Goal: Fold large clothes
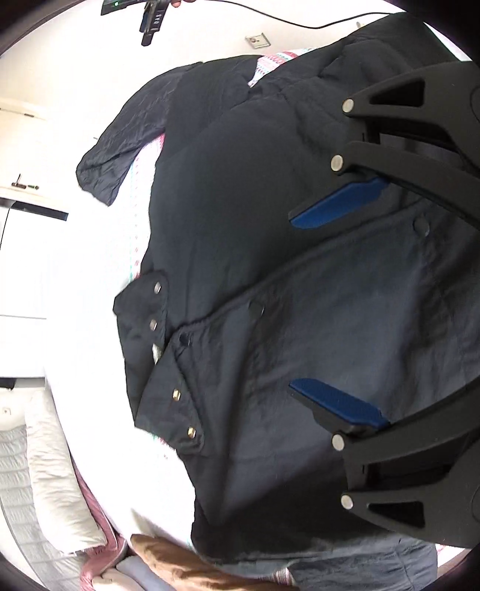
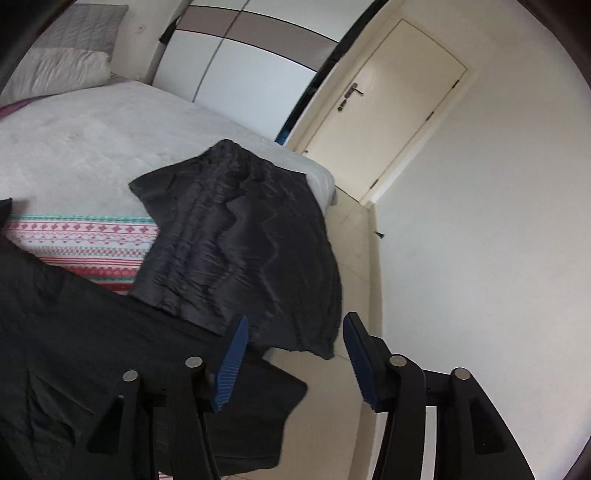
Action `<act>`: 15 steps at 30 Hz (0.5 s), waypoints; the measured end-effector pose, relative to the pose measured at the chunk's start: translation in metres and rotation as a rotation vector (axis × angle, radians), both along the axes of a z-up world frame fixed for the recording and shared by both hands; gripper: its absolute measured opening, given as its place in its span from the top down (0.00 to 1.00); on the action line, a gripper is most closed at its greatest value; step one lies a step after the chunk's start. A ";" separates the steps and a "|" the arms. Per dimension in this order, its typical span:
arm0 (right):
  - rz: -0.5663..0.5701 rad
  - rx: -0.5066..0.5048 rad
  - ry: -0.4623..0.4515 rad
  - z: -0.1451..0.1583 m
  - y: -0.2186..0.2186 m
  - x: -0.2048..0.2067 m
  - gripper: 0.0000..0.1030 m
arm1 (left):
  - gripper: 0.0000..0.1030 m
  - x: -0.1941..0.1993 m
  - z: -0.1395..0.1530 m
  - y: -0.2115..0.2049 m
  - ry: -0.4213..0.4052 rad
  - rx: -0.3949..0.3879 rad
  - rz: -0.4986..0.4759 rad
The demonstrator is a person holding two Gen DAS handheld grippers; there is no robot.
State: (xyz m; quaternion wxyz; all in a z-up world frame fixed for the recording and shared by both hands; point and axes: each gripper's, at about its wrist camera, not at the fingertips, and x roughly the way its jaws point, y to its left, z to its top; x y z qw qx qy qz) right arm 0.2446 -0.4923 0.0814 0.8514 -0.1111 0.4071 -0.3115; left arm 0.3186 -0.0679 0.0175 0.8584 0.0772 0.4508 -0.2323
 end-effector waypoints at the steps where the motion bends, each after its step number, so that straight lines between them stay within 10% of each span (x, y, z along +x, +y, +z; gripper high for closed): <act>1: 0.053 0.039 -0.001 -0.003 0.017 0.014 0.38 | 0.19 0.011 0.004 0.009 -0.014 0.023 0.025; 5: 0.241 0.296 -0.005 -0.021 0.082 0.073 0.38 | 0.19 0.070 0.015 0.041 -0.028 0.057 0.144; 15: 0.382 0.749 0.051 -0.105 0.240 0.253 0.37 | 0.19 0.193 -0.023 0.046 0.040 -0.247 0.410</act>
